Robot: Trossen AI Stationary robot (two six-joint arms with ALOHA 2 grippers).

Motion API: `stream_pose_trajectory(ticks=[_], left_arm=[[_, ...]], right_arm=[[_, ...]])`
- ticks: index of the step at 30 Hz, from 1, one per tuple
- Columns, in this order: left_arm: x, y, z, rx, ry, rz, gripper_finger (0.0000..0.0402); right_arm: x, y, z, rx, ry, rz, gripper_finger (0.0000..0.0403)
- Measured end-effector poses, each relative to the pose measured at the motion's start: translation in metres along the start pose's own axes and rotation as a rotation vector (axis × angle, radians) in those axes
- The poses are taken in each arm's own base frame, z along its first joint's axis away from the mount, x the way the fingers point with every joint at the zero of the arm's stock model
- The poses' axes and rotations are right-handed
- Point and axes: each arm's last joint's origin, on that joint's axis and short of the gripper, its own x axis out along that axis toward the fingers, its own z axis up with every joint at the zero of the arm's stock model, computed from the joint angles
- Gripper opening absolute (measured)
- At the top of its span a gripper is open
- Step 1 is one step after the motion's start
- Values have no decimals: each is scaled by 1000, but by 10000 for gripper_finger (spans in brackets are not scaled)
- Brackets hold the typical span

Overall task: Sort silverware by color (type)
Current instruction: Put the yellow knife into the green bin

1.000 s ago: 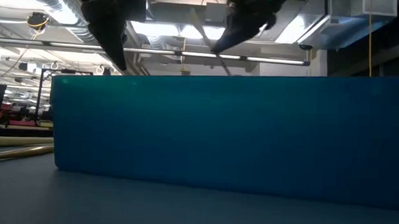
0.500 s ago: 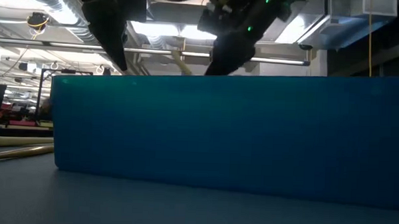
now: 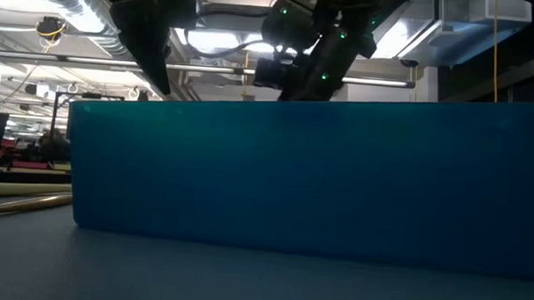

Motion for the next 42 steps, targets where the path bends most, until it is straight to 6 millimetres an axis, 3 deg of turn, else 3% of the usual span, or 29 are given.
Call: stream_pose_trajectory(ticks=[11, 20, 42], left_arm=[[-1, 2, -15, -97, 150, 27, 110], [-3, 3, -23, -310, 240, 47, 110], [20, -31, -65, -491, 369, 89, 110]], right_arm=[[15, -14, -8, 33, 23, -5, 30], [23, -20, -12, 50, 36, 8, 30], [43, -17, -18, 48, 68, 26, 30]])
